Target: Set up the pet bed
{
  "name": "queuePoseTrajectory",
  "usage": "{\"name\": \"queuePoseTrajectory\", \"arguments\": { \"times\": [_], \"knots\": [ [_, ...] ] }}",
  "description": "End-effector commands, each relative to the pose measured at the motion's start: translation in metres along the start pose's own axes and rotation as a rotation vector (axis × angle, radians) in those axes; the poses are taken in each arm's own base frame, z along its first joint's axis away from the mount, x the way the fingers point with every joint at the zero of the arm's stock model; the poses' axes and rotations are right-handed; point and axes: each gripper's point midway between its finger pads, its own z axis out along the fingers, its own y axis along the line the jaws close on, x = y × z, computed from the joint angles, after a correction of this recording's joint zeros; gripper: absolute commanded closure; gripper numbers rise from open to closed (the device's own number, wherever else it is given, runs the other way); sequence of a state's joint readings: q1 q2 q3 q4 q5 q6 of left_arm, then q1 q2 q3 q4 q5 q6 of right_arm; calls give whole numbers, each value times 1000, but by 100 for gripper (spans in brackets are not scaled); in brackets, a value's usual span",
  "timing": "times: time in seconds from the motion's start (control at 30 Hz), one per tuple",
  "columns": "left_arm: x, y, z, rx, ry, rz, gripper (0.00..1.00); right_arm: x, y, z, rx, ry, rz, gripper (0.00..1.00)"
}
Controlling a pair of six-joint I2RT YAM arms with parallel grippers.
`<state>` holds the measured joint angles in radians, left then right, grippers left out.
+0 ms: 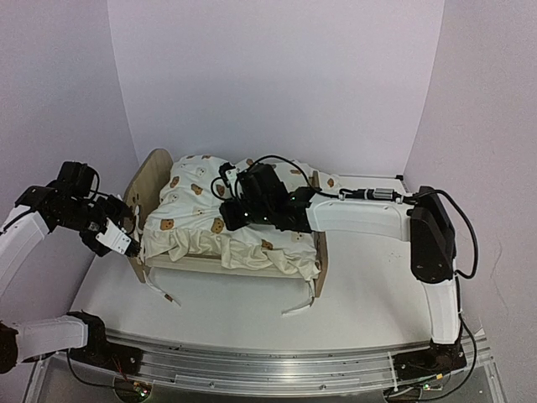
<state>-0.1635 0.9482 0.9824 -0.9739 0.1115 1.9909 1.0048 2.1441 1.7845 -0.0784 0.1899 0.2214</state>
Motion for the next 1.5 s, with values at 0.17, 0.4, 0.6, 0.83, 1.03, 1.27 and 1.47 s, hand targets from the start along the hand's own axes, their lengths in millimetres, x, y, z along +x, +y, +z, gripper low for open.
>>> {"name": "queuePoseTrajectory", "arguments": {
  "times": [0.17,0.4,0.6,0.83,1.03,1.27,1.47],
  "knots": [
    [-52,57,-45,-164,-375,-292,18,-11,-5,6,77,-55,168,92],
    [-69,67,-50,-67,-534,-578,29,-4,25,-12,-74,41,157,46],
    [-74,68,-30,-45,-525,-736,38,-42,37,-95,-142,11,109,30],
    [-62,78,15,-78,-368,-824,57,-7,-40,-159,195,94,106,30],
    [-37,65,55,-72,-203,-891,62,30,-82,-193,295,170,239,30],
    [-38,65,62,-12,-201,-966,55,85,-119,-221,361,284,377,31],
    [-58,76,38,40,-328,-959,51,109,-119,-226,345,333,431,31]
  ]
}}
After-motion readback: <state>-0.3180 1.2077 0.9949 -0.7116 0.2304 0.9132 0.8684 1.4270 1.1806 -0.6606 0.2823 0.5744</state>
